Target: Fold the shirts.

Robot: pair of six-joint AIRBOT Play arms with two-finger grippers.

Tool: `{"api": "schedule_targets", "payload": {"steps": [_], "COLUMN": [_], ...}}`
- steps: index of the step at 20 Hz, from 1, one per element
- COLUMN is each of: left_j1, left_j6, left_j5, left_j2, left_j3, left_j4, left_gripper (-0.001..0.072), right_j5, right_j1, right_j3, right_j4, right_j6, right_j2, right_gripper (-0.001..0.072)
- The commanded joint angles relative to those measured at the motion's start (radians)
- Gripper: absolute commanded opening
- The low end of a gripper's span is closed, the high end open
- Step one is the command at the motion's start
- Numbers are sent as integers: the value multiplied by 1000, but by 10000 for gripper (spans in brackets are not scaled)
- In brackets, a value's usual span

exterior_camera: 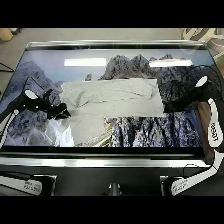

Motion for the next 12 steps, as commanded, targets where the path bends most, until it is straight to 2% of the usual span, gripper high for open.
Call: {"api": "schedule_targets", "payload": {"steps": [1, 2, 3, 12], "left_j1": [-7, -7, -7, -8], "left_j6": [1, 2, 2, 32], "left_j5": [44, 44, 45, 45], "left_j2": [-6, -5, -2, 50], "left_j3": [-1, -1, -1, -1], "left_j4": [-1, 0, -1, -1], "left_gripper": [100, 42, 27, 26], "right_j5": [13, 14, 16, -36], "right_j1": [0, 0, 0, 14], "right_j3": [0, 0, 0, 0], "right_j4": [24, 30, 45, 97], "right_j6": [0, 0, 1, 34], "right_j2": [-23, -31, -40, -97], "right_gripper": [496, 496, 496, 484]}}
